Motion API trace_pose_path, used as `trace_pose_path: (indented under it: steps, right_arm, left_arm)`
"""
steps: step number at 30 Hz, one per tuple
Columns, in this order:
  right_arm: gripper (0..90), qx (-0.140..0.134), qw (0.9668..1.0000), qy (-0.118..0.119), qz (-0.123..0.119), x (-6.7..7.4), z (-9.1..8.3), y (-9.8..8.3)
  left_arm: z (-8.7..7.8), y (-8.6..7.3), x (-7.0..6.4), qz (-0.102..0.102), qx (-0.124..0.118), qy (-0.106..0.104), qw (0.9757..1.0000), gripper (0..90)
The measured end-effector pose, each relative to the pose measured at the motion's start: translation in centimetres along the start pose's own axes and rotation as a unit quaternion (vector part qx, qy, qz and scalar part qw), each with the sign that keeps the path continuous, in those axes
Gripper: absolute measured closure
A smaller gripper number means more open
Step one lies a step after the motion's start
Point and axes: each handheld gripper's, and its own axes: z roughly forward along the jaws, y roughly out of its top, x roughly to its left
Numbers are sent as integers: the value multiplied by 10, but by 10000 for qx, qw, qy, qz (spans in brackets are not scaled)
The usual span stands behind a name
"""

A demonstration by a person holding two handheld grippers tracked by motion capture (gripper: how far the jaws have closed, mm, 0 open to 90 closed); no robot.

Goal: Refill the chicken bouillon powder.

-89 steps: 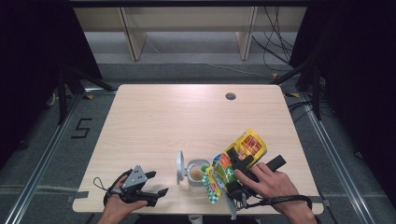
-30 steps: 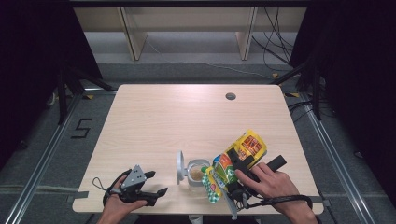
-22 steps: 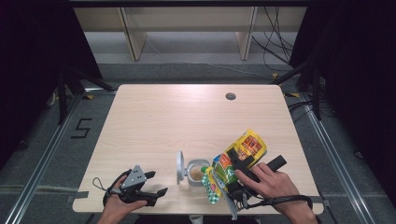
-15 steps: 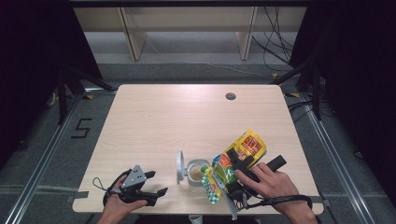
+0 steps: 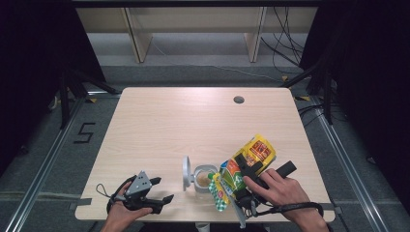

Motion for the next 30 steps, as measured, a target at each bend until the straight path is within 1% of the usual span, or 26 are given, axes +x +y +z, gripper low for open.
trace_pose_path:
  steps: [1,2,3,4,5,6,7,8,9,10,12,13,14,15,16,17,18,19,20,21,23,25,26,27,29,30]
  right_arm:
    - [560,57,9999,28,160,2,-1,1]
    - [560,17,10000,-2,-12,0,0,0]
    - [561,-2,10000,-14,-53,0,0,0]
    - [561,57,9998,35,179,2,-1,1]
    - [560,57,9998,65,198,2,-1,1]
    - [561,54,9998,48,177,1,-1,1]
    - [560,70,9998,30,176,1,-1,1]
    - [560,13,10000,-6,-4,-1,-1,0]
    - [561,9,10000,-9,-3,-1,-1,0]
    - [560,48,9999,5,141,1,-2,1]
    - [560,55,9999,9,114,1,-1,0]
    - [560,28,10000,4,-10,-1,-1,0]
    - [560,70,9999,19,137,1,-2,0]
    - [560,78,9998,7,200,2,-2,0]
    - [561,69,9998,3,185,1,-2,0]
    - [561,4,10000,-21,-42,-1,-1,-1]
    - [561,73,9999,8,138,1,-2,0]
    - [560,65,9999,13,141,1,-2,0]
    - [561,72,9997,26,218,2,-2,1]
    - [561,63,9998,16,198,2,-2,0]
    - [561,28,9999,-9,141,2,-1,0]
    - [561,60,9999,31,127,1,-1,0]
    - [561,-13,10000,-7,-40,0,0,-1]
    - [561,53,9999,30,142,2,-1,0]
    - [561,69,9999,36,133,1,-1,0]
    - [561,54,9999,31,146,2,-1,-1]
  left_arm:
    - [-1,0,0,-9,54,3,10000,220]
    - [-1,0,0,12,88,9,10000,220]
    - [0,-1,-2,-109,-30,-8,9999,220]
    - [0,0,-1,-60,-48,-20,10000,220]
    - [0,0,-1,-117,-35,-28,9999,220]
    - [0,0,0,16,41,-4,10000,220]
    - [0,0,0,-6,66,-6,10000,220]
    - [-1,0,-1,-27,82,-23,10000,220]
    - [-1,0,0,28,67,26,10000,220]
    - [0,0,-1,-32,3,11,10000,220]
    - [0,0,-1,-57,32,-26,10000,220]
    - [-1,0,0,34,99,-10,9999,220]
    - [-1,0,0,29,54,20,10000,220]
    - [0,0,-1,-69,-12,1,10000,220]
    - [0,0,0,-2,11,-5,10000,220]
    - [0,0,0,-9,59,-11,10000,220]
    - [-1,0,0,-1,71,-28,10000,220]
    - [-1,0,1,53,87,7,9999,220]
    - [0,0,0,15,49,19,10000,220]
    - [1,0,-2,-127,-72,-46,9999,220]
    - [0,0,0,-17,54,-25,10000,220]
    - [1,0,-1,-93,-81,-8,9999,220]
    - [1,0,-1,-97,-76,-19,9999,220]
    - [0,0,0,-32,-9,-26,10000,220]
    - [-1,0,0,-9,81,-20,10000,220]
    - [0,0,-1,-82,-36,-21,10000,220]
